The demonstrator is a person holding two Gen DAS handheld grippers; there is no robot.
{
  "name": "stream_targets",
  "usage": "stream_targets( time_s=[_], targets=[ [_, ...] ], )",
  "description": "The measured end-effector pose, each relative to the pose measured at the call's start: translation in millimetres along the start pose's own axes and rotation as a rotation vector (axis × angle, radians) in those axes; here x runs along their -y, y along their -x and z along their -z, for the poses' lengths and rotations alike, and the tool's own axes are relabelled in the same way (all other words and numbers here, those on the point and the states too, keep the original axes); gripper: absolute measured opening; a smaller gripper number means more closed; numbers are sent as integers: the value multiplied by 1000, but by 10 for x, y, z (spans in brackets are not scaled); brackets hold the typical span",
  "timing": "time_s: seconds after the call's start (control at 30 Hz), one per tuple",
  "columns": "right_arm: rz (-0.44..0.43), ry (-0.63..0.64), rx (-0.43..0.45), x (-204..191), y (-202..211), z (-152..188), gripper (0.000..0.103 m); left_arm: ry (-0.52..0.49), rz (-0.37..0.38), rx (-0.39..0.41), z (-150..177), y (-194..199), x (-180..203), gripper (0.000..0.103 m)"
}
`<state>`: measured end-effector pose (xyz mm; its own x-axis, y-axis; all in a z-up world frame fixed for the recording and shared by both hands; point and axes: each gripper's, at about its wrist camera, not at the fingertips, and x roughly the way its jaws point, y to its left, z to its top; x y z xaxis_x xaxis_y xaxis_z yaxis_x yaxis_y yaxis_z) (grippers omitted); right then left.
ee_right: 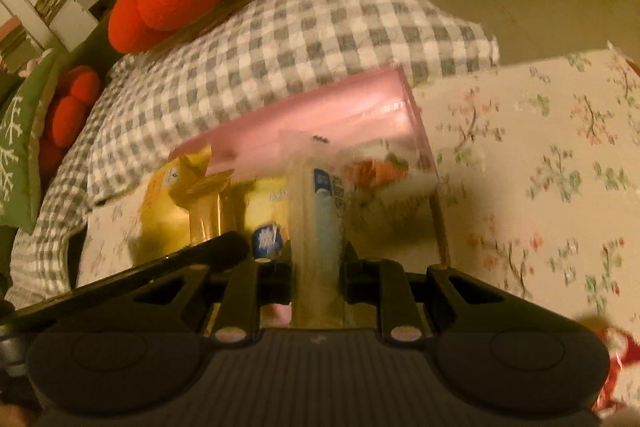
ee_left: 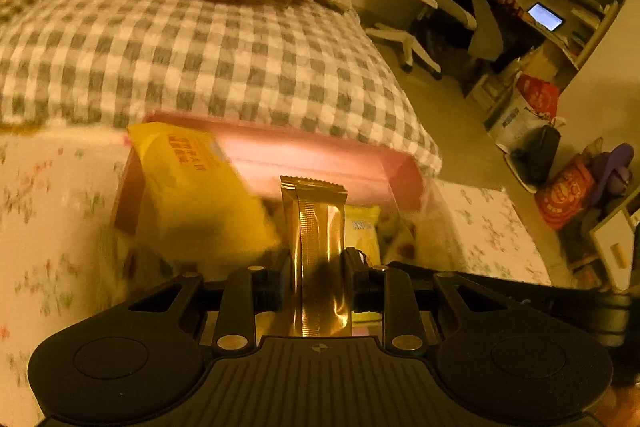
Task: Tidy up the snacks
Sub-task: 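Lower the gold bar into the box with the left gripper while the right gripper places the milk-bar packet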
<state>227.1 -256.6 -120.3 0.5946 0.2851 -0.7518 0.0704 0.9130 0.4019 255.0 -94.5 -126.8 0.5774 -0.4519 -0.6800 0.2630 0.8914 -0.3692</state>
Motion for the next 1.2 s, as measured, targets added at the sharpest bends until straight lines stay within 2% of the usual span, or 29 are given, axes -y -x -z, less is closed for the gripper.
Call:
stream_targets(
  time_s=[0.2, 0.27, 0.33, 0.37, 0.4, 0.5, 0.6, 0.7, 0.83, 0.9, 1.07, 1.17, 1.2],
  targets=[
    [-1, 16, 121, -51, -25, -40, 21, 25, 60, -4, -68, -104, -74, 26],
    [-1, 28, 118, -46, -4, -69, 26, 33, 51, -5, -103, -51, -85, 31],
    [13, 31, 123, -8, 63, -111, 41, 28, 60, 18, -146, 59, -69, 47],
    [12, 13, 127, 30, 120, -139, 47, 30, 67, 30, -172, 113, -69, 51],
    [0, -2, 131, 53, 166, -166, 47, 36, 71, 38, -192, 177, -62, 54],
    [-35, -9, 180, 50, 408, -224, 46, 58, 91, 61, -260, 401, -35, 55],
    [-21, 4, 204, 30, 572, -230, 46, 42, 53, 101, -306, 710, -10, 58],
    [-11, -30, 191, 117, 670, -180, 46, 22, -8, 128, -277, 992, -47, 61],
    [40, -62, 163, 278, 787, -97, 49, 132, -42, 132, -147, 1323, -385, 61],
    [41, -96, 146, 343, 861, -41, 56, 180, -68, 135, -60, 1418, -534, 61],
    [49, -105, 128, 275, 1031, 121, 58, 208, -116, 65, 212, 1473, -637, 61],
    [46, -59, 90, 108, 1079, 234, 59, 169, -126, -2, 398, 1442, -563, 61],
    [46, -38, 83, 61, 1095, 250, 63, 151, -132, -30, 451, 1417, -535, 61]
  ],
)
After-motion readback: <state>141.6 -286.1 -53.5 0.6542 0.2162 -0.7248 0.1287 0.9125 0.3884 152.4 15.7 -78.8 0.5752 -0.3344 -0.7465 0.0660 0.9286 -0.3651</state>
